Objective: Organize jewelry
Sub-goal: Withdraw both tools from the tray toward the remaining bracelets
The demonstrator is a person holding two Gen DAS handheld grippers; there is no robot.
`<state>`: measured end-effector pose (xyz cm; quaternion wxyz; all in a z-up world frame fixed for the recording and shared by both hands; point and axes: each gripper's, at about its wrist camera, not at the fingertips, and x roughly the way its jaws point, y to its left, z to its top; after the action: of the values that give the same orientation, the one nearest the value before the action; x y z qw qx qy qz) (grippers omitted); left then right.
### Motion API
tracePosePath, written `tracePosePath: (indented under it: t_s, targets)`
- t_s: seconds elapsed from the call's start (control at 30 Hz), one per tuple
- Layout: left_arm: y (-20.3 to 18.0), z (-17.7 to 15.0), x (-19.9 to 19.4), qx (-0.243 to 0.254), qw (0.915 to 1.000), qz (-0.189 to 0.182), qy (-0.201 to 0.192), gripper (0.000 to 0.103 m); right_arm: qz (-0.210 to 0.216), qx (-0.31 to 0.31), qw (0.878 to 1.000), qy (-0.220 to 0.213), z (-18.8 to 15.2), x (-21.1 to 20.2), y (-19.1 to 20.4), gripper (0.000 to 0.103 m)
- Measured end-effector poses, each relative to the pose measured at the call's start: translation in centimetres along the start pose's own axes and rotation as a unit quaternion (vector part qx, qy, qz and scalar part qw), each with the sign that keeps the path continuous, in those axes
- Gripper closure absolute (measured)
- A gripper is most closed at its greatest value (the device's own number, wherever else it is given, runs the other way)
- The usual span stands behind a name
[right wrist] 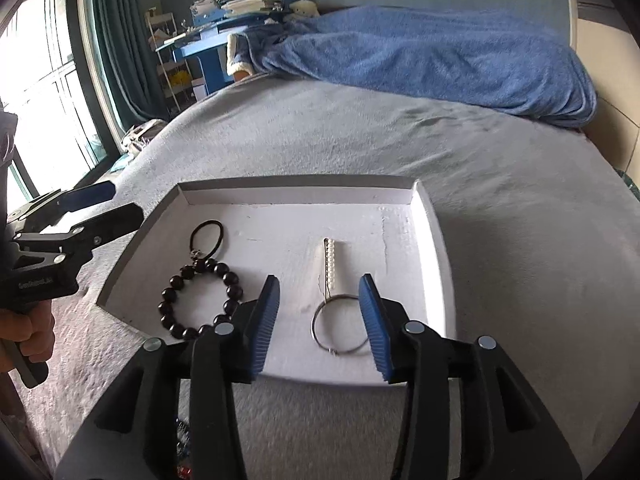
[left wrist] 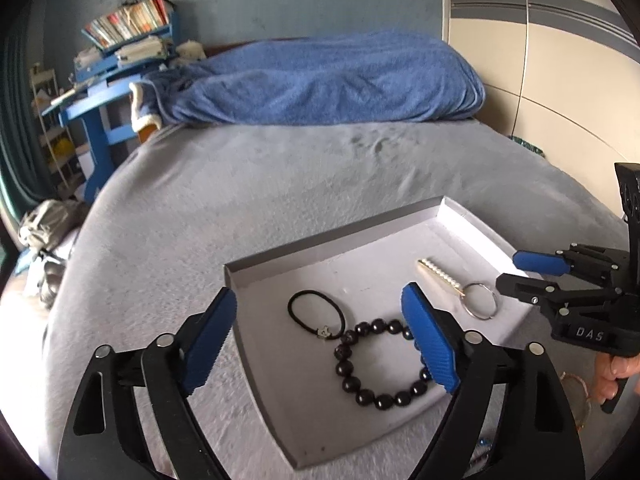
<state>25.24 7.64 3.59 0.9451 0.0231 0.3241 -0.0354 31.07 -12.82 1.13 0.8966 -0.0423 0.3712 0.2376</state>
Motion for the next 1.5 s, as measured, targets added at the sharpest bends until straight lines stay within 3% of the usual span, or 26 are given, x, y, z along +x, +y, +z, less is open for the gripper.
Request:
tracePosePath:
  t_s: [0.7,1.2,1.5]
  targets:
    - [-2.1,-6.5,-7.3,-0.025,0.9996,-0.013,0.0,0.014,-0.014,0.038,0.999,-0.011,-7.0,-7.7,-1.0,0.05]
    - [-5.7,-10.4,-8.6,0.0,0.9994,-0.027,0.021,0.013,-0.036,0.044,0.998,0.013,-13.4,-10.6,-3.8,0.047]
    - [-8.1,-11.6,-8.0,0.025,0.9981,-0.043,0.036,0.013,-0.02,0.042,0.999,0.025,-15.4,-11.4,-4.2,0.048]
